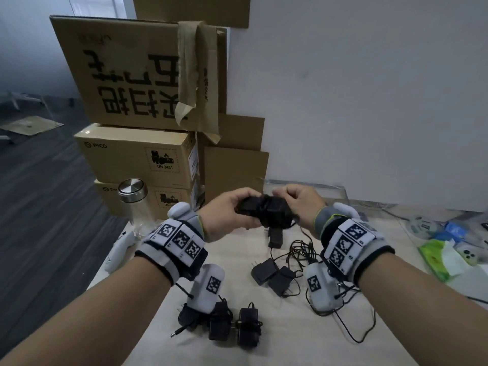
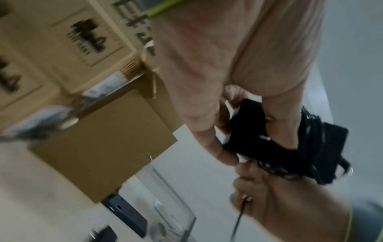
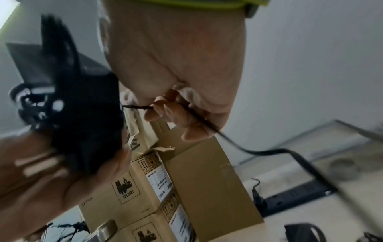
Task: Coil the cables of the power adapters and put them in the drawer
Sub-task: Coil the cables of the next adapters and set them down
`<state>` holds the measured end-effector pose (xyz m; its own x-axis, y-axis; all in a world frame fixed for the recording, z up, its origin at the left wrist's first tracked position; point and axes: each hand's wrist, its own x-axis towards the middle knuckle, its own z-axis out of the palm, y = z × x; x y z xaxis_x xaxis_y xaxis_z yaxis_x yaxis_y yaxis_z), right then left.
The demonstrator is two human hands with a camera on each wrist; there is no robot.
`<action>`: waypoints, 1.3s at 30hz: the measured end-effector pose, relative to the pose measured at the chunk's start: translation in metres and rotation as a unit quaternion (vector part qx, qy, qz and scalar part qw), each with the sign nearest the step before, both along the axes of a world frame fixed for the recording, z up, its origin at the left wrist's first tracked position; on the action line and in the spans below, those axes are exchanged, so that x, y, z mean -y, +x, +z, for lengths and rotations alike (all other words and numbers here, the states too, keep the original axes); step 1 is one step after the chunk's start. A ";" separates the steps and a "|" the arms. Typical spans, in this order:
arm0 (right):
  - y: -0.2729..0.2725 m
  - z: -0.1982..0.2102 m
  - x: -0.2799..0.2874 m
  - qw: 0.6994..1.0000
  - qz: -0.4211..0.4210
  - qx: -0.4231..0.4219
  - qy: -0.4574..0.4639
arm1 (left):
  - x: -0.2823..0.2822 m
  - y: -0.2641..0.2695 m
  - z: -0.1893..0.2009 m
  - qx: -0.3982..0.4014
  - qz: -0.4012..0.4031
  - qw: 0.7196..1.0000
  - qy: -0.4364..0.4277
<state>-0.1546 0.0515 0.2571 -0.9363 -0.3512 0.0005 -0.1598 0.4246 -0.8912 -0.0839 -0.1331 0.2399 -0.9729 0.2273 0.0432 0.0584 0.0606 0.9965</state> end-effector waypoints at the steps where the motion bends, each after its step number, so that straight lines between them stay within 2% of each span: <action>1: 0.001 0.000 0.001 1.000 0.000 0.025 -0.006 | -0.002 -0.001 0.001 0.019 0.021 0.996 0.081; 3: 0.004 -0.004 0.005 0.999 -0.004 0.037 0.006 | -0.009 -0.003 0.003 0.045 0.085 0.978 0.183; 4: 0.005 -0.008 0.007 0.999 -0.010 0.033 0.021 | -0.012 -0.007 0.005 0.041 0.130 0.975 0.178; 6: 0.007 -0.016 0.010 0.996 -0.007 0.049 0.078 | -0.017 -0.012 0.006 0.013 0.217 0.969 0.114; 8: 0.012 -0.019 0.013 0.989 0.039 0.070 0.126 | -0.017 -0.017 0.006 -0.020 0.299 0.954 0.006; 10: 0.020 -0.018 0.016 0.981 0.089 0.067 0.161 | -0.014 -0.021 0.004 -0.069 0.339 0.929 -0.134; 12: 0.025 -0.013 0.019 0.970 0.125 0.027 0.209 | -0.008 -0.023 0.001 -0.107 0.319 0.894 -0.296; 14: 0.026 -0.007 0.021 0.958 0.130 -0.022 0.254 | -0.003 -0.023 -0.005 -0.127 0.261 0.844 -0.452; 16: 0.021 -0.001 0.021 0.953 0.115 -0.064 0.273 | 0.001 -0.019 -0.013 -0.145 0.193 0.823 -0.515; 19: 0.010 0.003 0.014 0.956 0.104 -0.092 0.257 | 0.007 -0.010 -0.022 -0.169 0.099 0.838 -0.510; 21: 0.004 0.003 0.009 0.962 0.104 -0.075 0.242 | 0.006 -0.007 -0.023 -0.169 0.054 0.864 -0.471; 24: 0.002 -0.003 0.005 0.977 0.088 -0.052 0.190 | 0.001 -0.003 -0.018 -0.147 0.054 0.923 -0.352; 27: 0.000 -0.007 0.004 0.997 0.028 0.001 0.076 | 0.003 0.002 -0.011 -0.082 0.078 0.978 -0.173; 30: 0.007 -0.010 0.008 0.998 0.021 0.053 0.031 | 0.000 0.006 -0.007 -0.025 0.119 0.993 -0.005; 32: 0.015 -0.012 0.013 0.996 0.005 0.092 0.007 | -0.006 0.006 -0.006 0.016 0.148 0.985 0.091; 33: 0.019 -0.013 0.017 0.993 -0.001 0.118 0.001 | -0.008 0.004 -0.007 0.020 0.170 0.979 0.108; 34: 0.021 -0.016 0.020 0.990 0.004 0.139 0.005 | -0.010 0.002 -0.008 0.008 0.205 0.975 0.088; 36: 0.027 -0.020 0.024 0.983 0.046 0.166 0.058 | -0.010 -0.004 -0.010 -0.035 0.273 0.961 -0.009; 39: 0.035 -0.022 0.024 0.970 0.110 0.145 0.158 | -0.002 -0.011 -0.011 -0.098 0.335 0.915 -0.203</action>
<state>-0.1193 0.0277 0.2356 -0.7830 -0.4826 -0.3925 -0.0397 0.6684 -0.7427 -0.0948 -0.1309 0.2292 -0.8824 -0.3813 0.2757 0.0479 0.5102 0.8587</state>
